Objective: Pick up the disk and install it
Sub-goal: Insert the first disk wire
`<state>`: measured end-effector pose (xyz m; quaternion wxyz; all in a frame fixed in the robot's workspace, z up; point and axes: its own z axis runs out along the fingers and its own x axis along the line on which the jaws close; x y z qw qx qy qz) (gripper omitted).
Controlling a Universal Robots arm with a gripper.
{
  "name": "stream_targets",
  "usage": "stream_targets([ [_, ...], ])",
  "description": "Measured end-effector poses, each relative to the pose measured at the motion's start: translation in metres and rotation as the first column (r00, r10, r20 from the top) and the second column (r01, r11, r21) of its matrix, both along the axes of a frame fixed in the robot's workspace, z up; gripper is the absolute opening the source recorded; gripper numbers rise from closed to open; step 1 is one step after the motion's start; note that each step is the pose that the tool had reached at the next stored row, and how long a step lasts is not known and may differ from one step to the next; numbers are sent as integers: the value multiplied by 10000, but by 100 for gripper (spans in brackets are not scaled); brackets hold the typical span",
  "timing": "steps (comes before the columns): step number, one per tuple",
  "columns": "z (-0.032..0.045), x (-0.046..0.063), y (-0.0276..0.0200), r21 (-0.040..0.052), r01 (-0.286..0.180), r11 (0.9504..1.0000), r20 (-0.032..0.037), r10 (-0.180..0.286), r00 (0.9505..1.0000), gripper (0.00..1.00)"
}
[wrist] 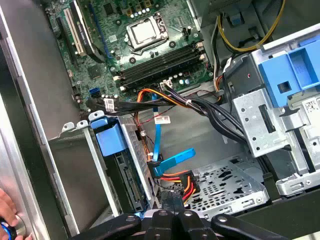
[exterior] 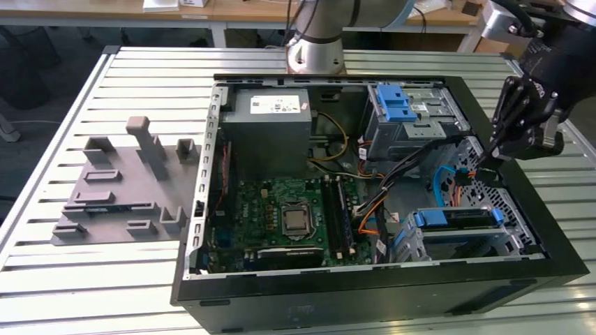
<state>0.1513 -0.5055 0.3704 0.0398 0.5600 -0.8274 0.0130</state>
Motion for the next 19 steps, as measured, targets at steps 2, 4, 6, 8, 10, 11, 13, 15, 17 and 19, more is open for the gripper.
stream_targets([
  [2,0,0,0,-3,-87,10000,-2,87,10000,11],
  [4,0,0,1,-4,-96,10000,-1,96,10000,11],
  [6,0,0,1,-4,-102,9999,-1,102,9999,11],
  [8,-1,-1,1,-3,-110,9999,-1,110,9999,11],
  [10,0,0,1,-3,-123,9999,-1,123,9999,11],
  [11,-1,0,1,-3,-125,9999,-1,125,9999,11],
  [13,0,0,1,-4,-126,9999,0,126,9999,11],
  [15,0,-1,1,-4,-126,9999,-1,126,9999,11],
  [17,-1,-1,1,-3,-127,9999,-1,127,9999,11],
  [19,-1,-1,1,-3,-127,9999,-1,127,9999,17],
])
